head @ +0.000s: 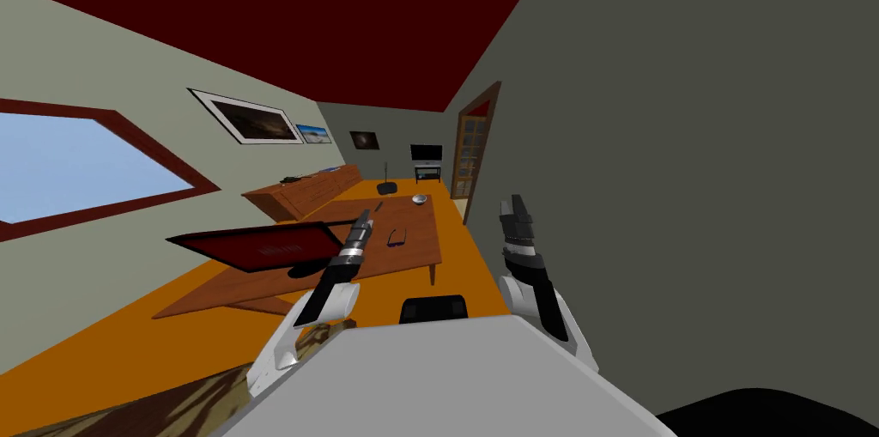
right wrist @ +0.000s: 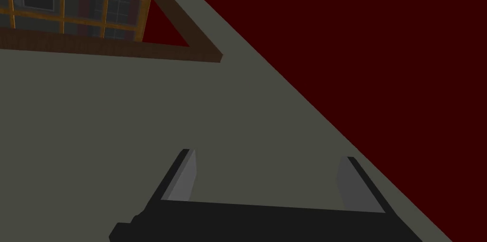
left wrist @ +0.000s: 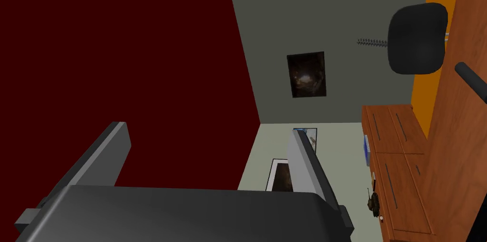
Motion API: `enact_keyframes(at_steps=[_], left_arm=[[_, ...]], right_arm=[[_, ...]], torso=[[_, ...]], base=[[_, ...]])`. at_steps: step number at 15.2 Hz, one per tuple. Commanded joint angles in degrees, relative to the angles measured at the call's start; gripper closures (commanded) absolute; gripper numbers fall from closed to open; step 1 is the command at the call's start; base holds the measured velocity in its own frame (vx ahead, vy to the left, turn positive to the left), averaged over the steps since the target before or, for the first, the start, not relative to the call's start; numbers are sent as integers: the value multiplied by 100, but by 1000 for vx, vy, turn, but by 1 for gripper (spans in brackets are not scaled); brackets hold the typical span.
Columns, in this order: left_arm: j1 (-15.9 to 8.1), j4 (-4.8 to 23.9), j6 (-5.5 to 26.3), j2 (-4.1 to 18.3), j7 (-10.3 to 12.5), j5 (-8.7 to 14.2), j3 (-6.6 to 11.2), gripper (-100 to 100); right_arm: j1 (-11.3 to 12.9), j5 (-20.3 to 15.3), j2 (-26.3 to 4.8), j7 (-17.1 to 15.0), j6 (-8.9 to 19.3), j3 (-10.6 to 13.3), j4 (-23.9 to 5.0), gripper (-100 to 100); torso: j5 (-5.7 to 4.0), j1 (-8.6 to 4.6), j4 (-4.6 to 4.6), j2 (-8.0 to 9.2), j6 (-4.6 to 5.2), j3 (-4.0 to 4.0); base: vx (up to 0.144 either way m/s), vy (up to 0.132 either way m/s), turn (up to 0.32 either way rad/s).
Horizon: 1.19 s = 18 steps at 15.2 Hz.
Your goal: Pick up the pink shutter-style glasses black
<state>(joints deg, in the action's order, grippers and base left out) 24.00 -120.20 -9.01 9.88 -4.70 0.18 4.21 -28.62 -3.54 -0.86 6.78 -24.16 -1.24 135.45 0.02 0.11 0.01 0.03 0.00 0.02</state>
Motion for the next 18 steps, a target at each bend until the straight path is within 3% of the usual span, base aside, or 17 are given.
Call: enact_keyframes(at_steps=[1, 4, 7, 9, 10, 12, 13, 15, 16, 18], left_arm=[[-49, 133, 286, 97, 61, 54, 135, -100], [-118, 301, 594, 169, 108, 96, 253, -100], [-265, 663, 997, 308, 209, 186, 506, -100], [-265, 663, 1149, 308, 209, 186, 506, -100], [-343, 854, 1319, 375, 263, 233, 640, -100], [-343, 854, 1443, 375, 263, 233, 640, -100], [-423, 1051, 1600, 440, 319, 281, 778, -100], [-423, 1051, 1745, 440, 319, 281, 778, -100], [-505, 1254, 1909, 503, 376, 330, 920, -100], [-505, 1254, 2055, 503, 376, 330, 920, -100]], right_arm=[[0, 0, 0, 0, 0, 0, 0, 0], [1, 0, 0, 0, 0, 1, 0, 0], [1, 0, 0, 0, 0, 0, 0, 0], [1, 0, 0, 0, 0, 0, 0, 0], [0, 0, 0, 0, 0, 0, 0, 0], [1, 0, 0, 0, 0, 0, 0, 0], [0, 0, 0, 0, 0, 0, 0, 0], [1, 0, 0, 0, 0, 0, 0, 0], [0, 0, 0, 0, 0, 0, 0, 0], [1, 0, 0, 0, 0, 0, 0, 0]], torso=[[0, 0, 0, 0, 0, 0], [-1, -2, 0, 0, 5, 0], [1, 3, 0, 2, 1, 1], [1, 3, 0, 3, 2, 1], [0, 1, 0, 1, -1, 1], [0, -1, 0, 0, 2, 0], [0, -1, 0, 0, -1, 0], [0, -1, 0, 1, 2, 0], [0, -1, 0, 0, 0, 0], [0, -1, 0, 1, 2, 0]], base=[[-9, 13, -156], [-12, 17, -230], [-20, 22, -219], [-16, 20, -138], [-12, 11, -196], [-14, 15, -146], [-16, 13, -182], [-15, 15, -154], [-14, 9, -222], [-15, 15, -171]])
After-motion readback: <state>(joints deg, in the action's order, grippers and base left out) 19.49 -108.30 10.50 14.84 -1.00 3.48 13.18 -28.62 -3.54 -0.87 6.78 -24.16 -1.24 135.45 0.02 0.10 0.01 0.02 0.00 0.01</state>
